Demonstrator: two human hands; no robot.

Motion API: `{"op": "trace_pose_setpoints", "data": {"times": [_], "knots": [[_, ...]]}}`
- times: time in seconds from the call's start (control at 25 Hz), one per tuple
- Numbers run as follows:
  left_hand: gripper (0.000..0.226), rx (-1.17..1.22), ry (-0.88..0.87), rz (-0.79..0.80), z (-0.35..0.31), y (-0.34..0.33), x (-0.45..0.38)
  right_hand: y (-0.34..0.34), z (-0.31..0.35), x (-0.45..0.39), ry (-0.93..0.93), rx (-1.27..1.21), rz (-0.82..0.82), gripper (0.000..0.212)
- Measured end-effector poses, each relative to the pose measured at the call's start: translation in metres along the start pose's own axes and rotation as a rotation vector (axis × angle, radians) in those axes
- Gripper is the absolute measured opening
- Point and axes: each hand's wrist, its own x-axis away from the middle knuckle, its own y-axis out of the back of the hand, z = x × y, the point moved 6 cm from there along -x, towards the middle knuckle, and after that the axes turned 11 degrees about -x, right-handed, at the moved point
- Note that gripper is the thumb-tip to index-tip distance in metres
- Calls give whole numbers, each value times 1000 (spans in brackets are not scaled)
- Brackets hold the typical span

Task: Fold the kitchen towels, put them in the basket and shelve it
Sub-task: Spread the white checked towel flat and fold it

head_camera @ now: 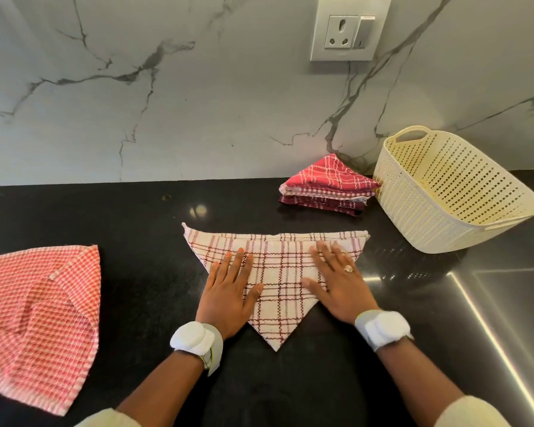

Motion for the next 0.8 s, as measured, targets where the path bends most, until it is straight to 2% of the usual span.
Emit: {"op": "trace_pose_setpoints", "data": {"times": [0.16,0.32,0.8], "knots": [[70,14,5,11,0,2,2,12,-35,-10,-177,6,-53,83],[72,5,22,17,1,1,3,12,-31,-4,-201,-14,-131,80],[73,33,27,40,3,0,1,12,-33,-3,-236,-40,-137,87]]}}
